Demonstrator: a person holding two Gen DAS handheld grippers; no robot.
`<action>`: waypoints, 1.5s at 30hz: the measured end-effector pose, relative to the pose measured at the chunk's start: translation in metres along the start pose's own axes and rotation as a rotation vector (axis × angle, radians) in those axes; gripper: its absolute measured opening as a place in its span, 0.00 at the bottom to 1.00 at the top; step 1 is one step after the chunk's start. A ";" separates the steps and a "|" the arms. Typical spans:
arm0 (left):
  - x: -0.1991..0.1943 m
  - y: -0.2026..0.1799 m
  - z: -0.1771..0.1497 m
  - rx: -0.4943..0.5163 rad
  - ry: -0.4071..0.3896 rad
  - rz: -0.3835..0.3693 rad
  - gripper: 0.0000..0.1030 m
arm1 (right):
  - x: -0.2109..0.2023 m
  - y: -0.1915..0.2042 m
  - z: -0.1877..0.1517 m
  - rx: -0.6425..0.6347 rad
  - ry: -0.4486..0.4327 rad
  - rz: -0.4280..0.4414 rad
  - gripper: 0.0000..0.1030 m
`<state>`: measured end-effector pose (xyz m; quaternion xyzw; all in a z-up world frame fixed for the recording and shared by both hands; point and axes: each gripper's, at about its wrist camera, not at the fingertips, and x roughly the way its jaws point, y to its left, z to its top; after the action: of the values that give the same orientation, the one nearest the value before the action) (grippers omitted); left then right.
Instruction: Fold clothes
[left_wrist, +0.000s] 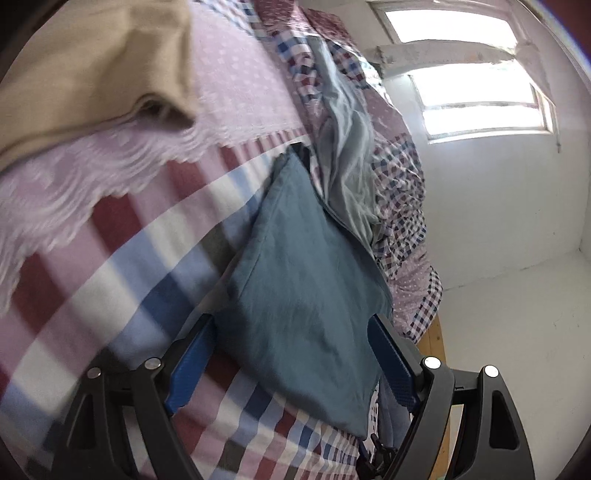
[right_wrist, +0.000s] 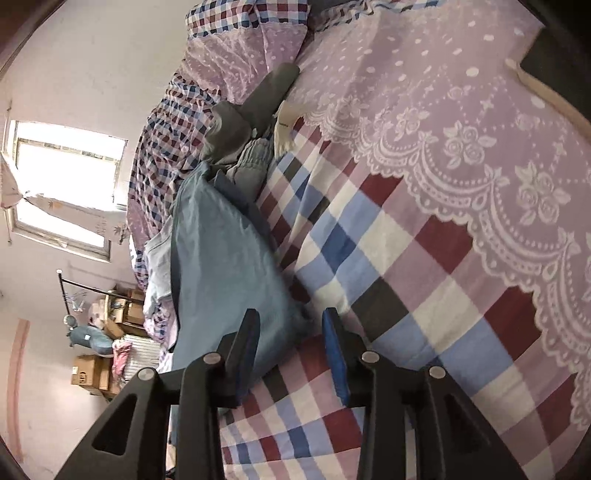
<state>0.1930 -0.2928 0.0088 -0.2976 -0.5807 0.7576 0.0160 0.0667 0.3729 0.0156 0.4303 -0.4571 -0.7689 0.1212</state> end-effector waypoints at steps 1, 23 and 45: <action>-0.001 0.002 -0.004 -0.023 0.001 -0.004 0.83 | 0.000 -0.001 0.000 0.006 0.002 0.005 0.36; 0.005 0.006 -0.002 -0.129 -0.134 -0.002 0.49 | 0.009 0.006 -0.003 -0.027 0.017 -0.003 0.38; 0.002 0.014 -0.003 -0.142 -0.135 -0.012 0.09 | 0.028 0.015 0.008 -0.061 0.048 -0.004 0.38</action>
<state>0.1978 -0.2937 -0.0051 -0.2427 -0.6346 0.7327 -0.0399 0.0402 0.3532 0.0137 0.4457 -0.4295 -0.7722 0.1436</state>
